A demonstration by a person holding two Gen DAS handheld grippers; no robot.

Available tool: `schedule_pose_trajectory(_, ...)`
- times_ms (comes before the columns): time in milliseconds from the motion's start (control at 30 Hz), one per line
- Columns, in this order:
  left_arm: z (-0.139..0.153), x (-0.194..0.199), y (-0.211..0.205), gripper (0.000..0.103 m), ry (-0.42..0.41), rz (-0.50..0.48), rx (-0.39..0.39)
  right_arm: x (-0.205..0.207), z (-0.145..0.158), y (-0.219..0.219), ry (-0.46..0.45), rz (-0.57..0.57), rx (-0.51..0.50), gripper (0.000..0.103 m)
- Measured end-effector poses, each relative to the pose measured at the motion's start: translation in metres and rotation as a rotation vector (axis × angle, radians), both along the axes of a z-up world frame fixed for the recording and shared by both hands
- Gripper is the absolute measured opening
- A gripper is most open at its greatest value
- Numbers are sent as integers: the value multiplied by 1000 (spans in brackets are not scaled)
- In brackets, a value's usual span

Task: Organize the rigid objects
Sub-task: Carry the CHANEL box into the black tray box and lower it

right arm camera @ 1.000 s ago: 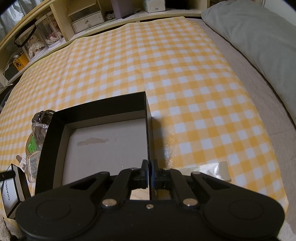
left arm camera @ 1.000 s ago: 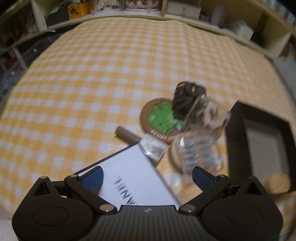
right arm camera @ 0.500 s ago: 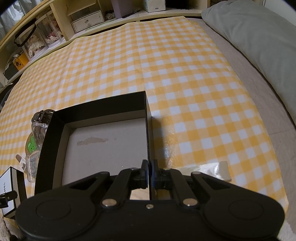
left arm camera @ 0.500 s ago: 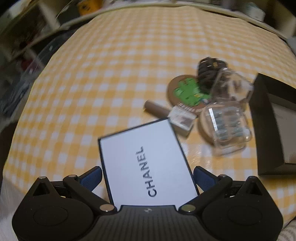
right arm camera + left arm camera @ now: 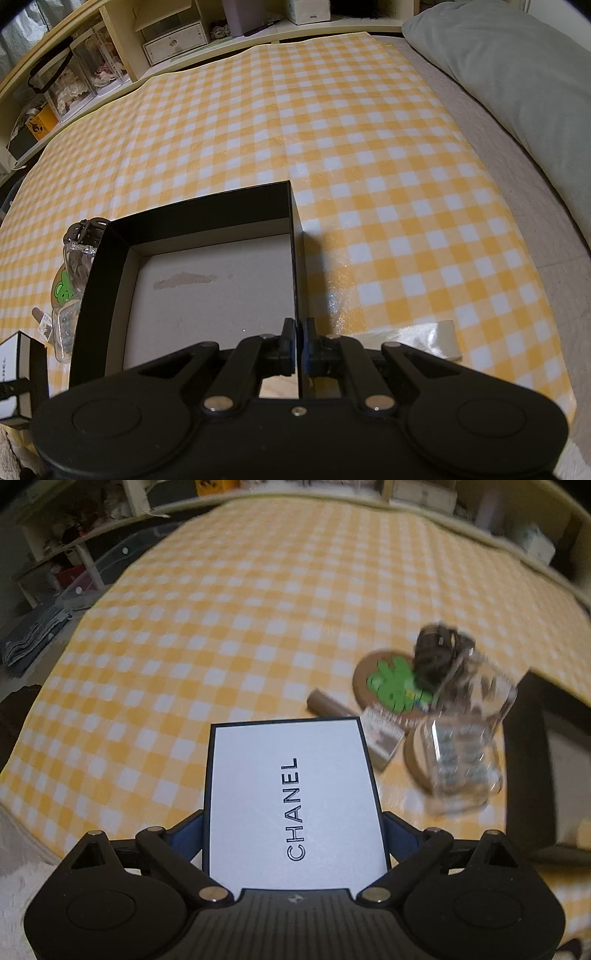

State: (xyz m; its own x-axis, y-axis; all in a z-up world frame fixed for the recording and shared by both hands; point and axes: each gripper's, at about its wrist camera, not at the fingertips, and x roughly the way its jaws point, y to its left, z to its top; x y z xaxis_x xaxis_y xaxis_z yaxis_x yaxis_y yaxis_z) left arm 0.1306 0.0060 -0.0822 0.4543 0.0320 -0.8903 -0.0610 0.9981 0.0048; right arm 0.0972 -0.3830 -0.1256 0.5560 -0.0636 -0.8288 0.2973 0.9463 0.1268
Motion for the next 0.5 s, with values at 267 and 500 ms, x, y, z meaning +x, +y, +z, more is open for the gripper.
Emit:
schedule_pose_trajectory(267, 43, -8, -10, 95, -147, -22, -162, 0, 0, 0, -1, 0, 0, 4)
schedule_pose_trajectory(500, 66, -11, -27, 95, -230, -53, -228, 0, 0, 0, -1, 2, -1, 4)
